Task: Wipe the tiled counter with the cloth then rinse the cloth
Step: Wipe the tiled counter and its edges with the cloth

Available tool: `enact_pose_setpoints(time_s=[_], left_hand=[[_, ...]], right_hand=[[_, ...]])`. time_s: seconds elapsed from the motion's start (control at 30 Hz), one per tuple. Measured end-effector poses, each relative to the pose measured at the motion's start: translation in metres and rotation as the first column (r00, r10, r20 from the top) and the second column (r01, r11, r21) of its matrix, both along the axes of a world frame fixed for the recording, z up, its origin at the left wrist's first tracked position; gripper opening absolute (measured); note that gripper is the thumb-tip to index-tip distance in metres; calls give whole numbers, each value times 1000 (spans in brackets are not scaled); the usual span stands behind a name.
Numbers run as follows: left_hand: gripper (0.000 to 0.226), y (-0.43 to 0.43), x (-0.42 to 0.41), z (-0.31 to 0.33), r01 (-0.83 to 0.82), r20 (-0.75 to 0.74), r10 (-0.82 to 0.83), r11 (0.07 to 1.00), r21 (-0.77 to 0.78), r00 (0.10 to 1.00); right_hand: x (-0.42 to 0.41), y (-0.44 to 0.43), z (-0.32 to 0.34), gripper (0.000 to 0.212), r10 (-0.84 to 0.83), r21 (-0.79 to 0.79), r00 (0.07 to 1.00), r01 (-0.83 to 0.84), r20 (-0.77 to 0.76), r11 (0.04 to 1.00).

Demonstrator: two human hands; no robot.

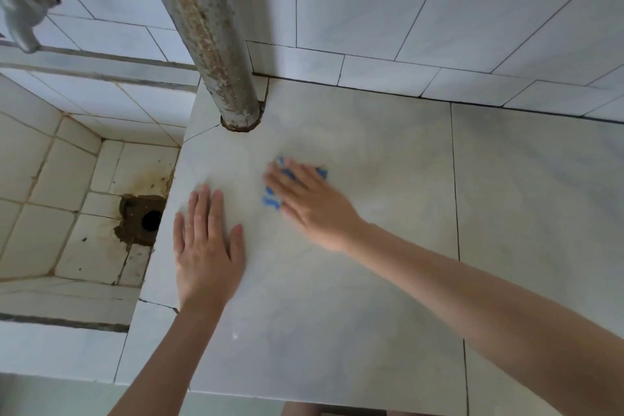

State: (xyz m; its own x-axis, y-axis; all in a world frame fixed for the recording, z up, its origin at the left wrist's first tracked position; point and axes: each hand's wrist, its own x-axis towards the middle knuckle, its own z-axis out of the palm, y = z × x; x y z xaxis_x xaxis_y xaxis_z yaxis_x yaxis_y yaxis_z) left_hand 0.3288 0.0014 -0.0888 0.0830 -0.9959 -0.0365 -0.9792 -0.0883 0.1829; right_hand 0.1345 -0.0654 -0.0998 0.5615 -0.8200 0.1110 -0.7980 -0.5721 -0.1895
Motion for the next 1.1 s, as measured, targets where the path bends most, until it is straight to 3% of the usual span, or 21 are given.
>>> enact_pose_setpoints(time_s=[0.1,0.17,0.27,0.33,0.47,0.53,0.63,0.73,0.93,1.0,1.1], left_hand=[[62,0,-1,0,-1,-2,1,1000,-4,1000],[62,-1,-1,1,3,-2,-3,1000,0,1000],[63,0,-1,1,6,-3,-6,1000,7,1000],[63,0,-1,1,9,0,-9,1000,7,1000],[62,0,0,0,10,7,-10,1000,7,1000],[61,0,0,-1,10,7,-10,1000,6,1000],[61,0,-1,-1,6,4,-6,1000,12,1000],[61,0,1,-1,1,4,-1,1000,12,1000],[61,-1,0,0,6,11,-6,1000,16,1000],[62,-1,-1,1,6,8,-6,1000,18,1000],[62,0,-1,2,10,10,-10,1000,21,1000]], right_hand=[[-10,28,4,47,227,20,973,-226,-47,974],[-23,15,1,48,239,48,968,-236,-71,970],[-43,-38,3,52,-43,75,995,49,-92,996],[-56,-72,9,54,-248,112,961,262,-120,959],[-49,-96,14,50,-399,212,909,416,-120,885],[-32,-86,15,49,-323,214,939,343,-121,915],[-12,-60,12,47,22,173,994,-4,-103,985],[-4,-27,11,47,328,126,940,-316,-93,940],[-41,11,6,46,506,160,859,-491,-71,856],[-61,-6,5,47,420,185,902,-398,-99,898],[-98,-49,8,59,2,158,991,19,-131,987]])
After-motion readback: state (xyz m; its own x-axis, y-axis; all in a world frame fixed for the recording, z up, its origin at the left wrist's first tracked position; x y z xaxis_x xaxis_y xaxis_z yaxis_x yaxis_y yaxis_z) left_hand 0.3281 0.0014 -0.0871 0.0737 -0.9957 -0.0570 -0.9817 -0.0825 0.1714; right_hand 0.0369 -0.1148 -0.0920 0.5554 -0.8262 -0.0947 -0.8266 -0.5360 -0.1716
